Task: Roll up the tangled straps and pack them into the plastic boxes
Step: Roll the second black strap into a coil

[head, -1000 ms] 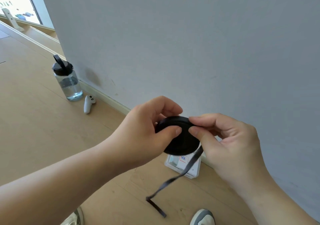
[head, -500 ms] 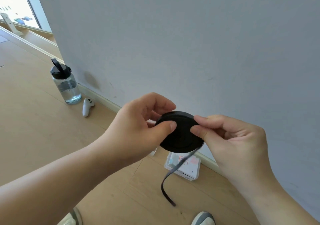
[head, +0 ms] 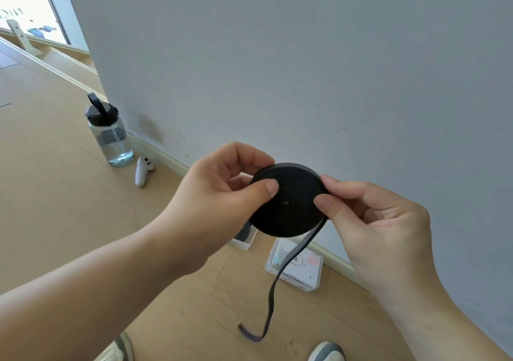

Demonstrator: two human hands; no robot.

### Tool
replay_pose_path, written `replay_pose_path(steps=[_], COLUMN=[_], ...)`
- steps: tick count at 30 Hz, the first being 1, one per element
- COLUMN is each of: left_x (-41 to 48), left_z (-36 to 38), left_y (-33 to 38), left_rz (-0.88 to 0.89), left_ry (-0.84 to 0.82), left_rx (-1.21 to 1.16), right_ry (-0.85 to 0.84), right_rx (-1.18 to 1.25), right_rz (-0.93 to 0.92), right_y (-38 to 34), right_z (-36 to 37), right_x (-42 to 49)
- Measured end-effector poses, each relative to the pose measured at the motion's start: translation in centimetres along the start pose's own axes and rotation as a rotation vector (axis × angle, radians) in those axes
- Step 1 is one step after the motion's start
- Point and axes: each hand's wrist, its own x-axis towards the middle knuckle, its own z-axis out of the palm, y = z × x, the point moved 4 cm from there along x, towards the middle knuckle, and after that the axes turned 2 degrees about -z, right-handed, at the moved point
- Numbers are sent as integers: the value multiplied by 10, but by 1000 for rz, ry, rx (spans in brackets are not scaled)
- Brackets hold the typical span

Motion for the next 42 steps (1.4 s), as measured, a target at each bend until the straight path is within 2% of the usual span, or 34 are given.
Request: replay_pose_path(steps=[4, 7, 9, 11, 14, 16, 21, 24, 26, 29, 32, 34, 37, 40, 42], left_x=[-3, -6, -4, -1, 1, 1, -2, -5, -4, 2, 4, 3, 1, -4, -3], left_z=[6, 10, 6, 0, -3, -1, 5, 13, 11, 5, 2, 2, 5, 11, 12], left_y=[4, 4, 6, 7, 7, 5, 4, 8, 9, 9, 7, 5, 2, 5, 6], left_rz=[228, 227, 175, 129, 32, 2, 163, 270, 263, 171, 69, 60, 97, 154, 172], left_ry=[-32, -80, -40, 12, 9, -23, -60, -77, -46, -5, -53, -92, -105, -118, -101], left_rx=[443, 524, 448, 257, -32, -76, 382, 524, 490, 247, 39, 103, 358, 457, 447], right_ry=[-77, -112, -69, -17, -11, -7, -60, -89, -76, -40, -24, -38, -84, -120, -101], right_rx=[-198, -288, -180, -40, 6, 3, -187, -278, -208, -44, 97, 86, -128, -243, -230], right_rz=[-185, -268, -159, -18, 42, 38, -11, -101, -59, 20, 127, 159, 73, -13, -42], right_y=[-1, -2, -2, 3, 6, 5, 4, 0, 2, 5, 9, 8, 5, 0, 0], right_z=[3, 9, 6, 4, 5, 4, 2, 6, 4, 2, 1, 0, 0, 4, 4], right_x=[1, -5, -4, -2, -2, -2, -2, -5, -5, -2, 0, 1, -1, -4, -5])
